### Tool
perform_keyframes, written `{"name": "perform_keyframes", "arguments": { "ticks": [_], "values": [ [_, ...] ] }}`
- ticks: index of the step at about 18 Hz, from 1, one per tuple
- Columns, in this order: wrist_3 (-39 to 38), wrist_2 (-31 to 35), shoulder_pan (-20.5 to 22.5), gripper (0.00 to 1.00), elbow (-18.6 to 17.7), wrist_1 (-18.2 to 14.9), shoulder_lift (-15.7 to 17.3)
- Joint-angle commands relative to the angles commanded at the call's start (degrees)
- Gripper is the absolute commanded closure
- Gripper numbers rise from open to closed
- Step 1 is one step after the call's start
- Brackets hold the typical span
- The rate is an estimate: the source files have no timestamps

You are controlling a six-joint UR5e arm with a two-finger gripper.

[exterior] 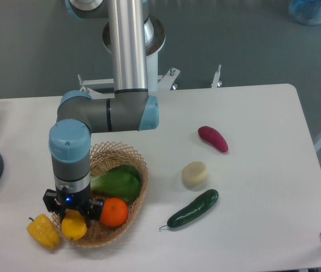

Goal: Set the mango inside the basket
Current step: 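Lower the yellow fruit into the basket beside the orange and release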

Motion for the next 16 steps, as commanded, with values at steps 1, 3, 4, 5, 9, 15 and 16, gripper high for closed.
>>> {"name": "perform_keyframes", "arguments": {
  "ticks": [1, 3, 4, 5, 9, 15, 16],
  "values": [
    [0.17, 0.00, 0.00, 0.39, 0.00, 0.00, 0.00],
    [0.79, 0.17, 0.00, 0.00, 0.26, 0.00, 0.17],
    [0.88, 0.18, 0.00, 0.00, 0.35, 0.00, 0.52],
    [0.97, 0.18, 0.00, 0.00, 0.61, -0.09, 1.14],
    [6.39, 5.16, 0.26, 0.00, 0.70, -0.26, 3.25],
    [13.44, 12.04, 6.05, 0.00, 0.44, -0.18, 6.41],
    [15.19, 12.04, 7.80, 0.00, 0.44, -0.18, 7.72]
  ]
}}
